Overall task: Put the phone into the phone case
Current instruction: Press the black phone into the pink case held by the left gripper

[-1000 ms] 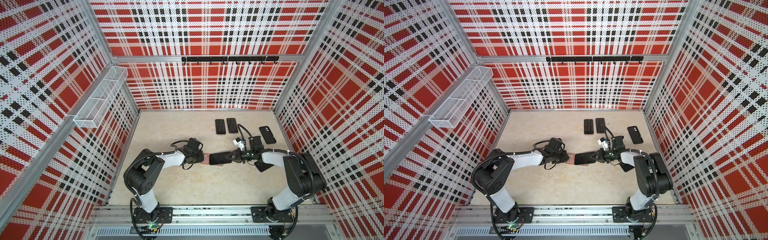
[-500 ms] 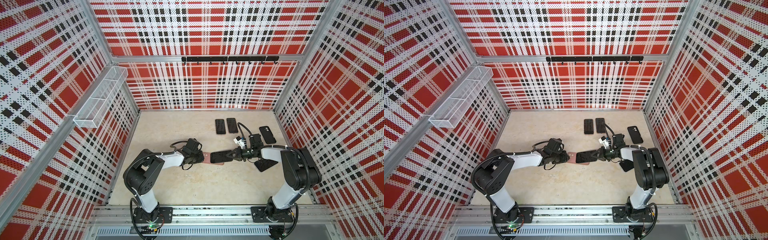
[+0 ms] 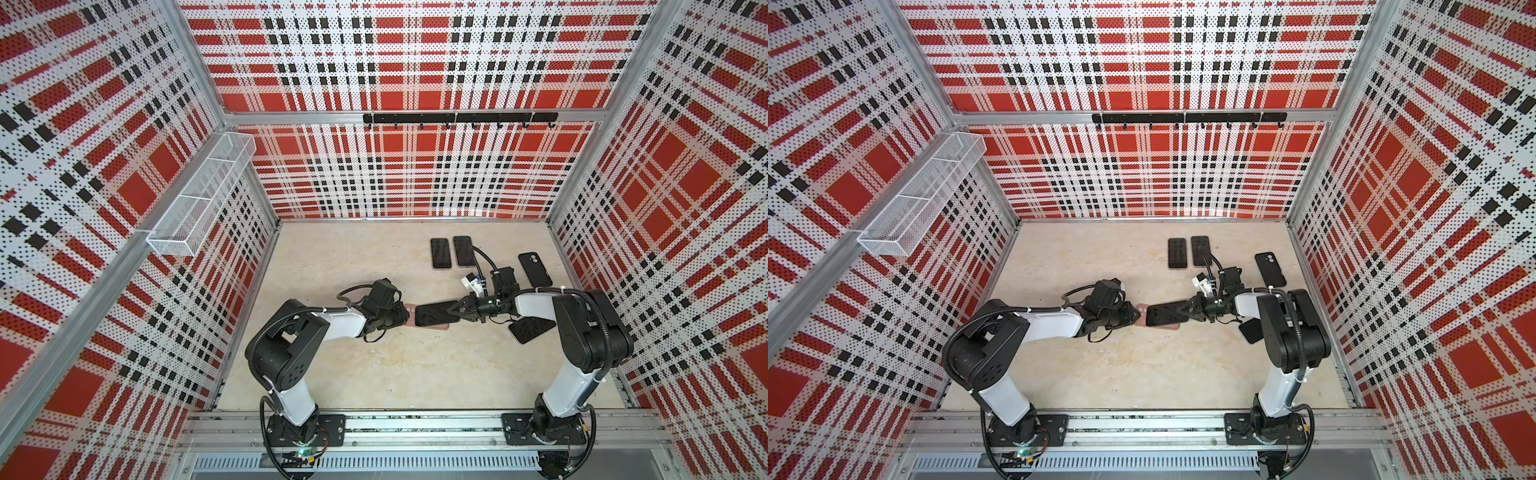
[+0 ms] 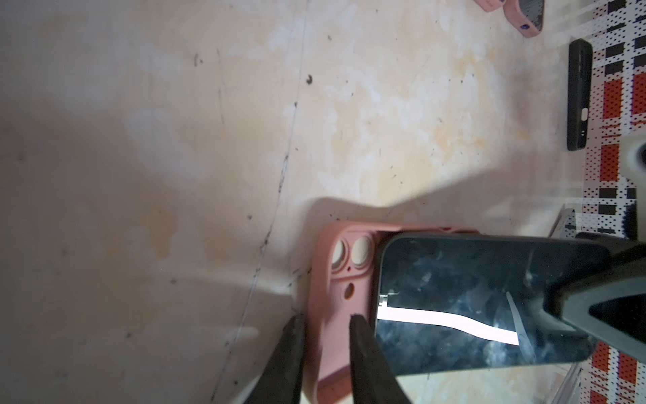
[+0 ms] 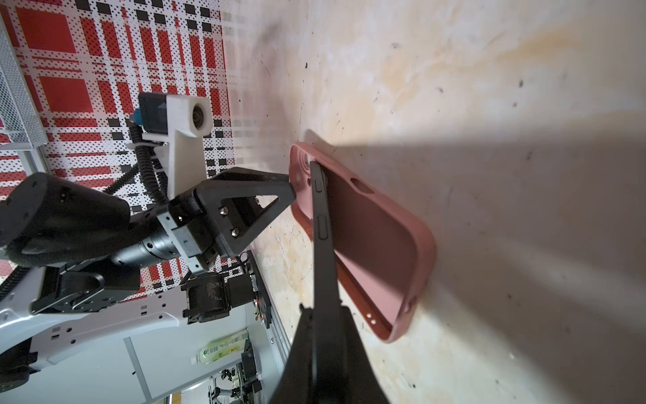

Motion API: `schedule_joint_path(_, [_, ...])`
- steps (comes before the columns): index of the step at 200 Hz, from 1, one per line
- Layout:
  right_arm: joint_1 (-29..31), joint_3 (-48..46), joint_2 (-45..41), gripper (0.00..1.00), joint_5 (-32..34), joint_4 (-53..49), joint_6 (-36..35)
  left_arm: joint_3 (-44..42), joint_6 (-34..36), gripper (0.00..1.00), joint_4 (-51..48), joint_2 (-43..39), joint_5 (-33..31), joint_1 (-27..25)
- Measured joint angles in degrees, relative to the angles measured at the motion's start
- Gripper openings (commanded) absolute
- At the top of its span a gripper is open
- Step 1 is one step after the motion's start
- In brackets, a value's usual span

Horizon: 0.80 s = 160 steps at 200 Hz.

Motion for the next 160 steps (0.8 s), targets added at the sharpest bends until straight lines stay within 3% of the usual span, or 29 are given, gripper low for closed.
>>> schedule_joint_path(68, [0.57,0.79,1.55,0.00,-0.61,2.14,0.02,-1.88,-3.43,0.42,4.17,-0.42,2.16,-1.20])
schedule_joint_path(160, [2.67,3.02,3.93,0.00,-2.05,-0.42,-3.04,0.81,-1.70,0.45,4.26,1.86,4.90,0.55])
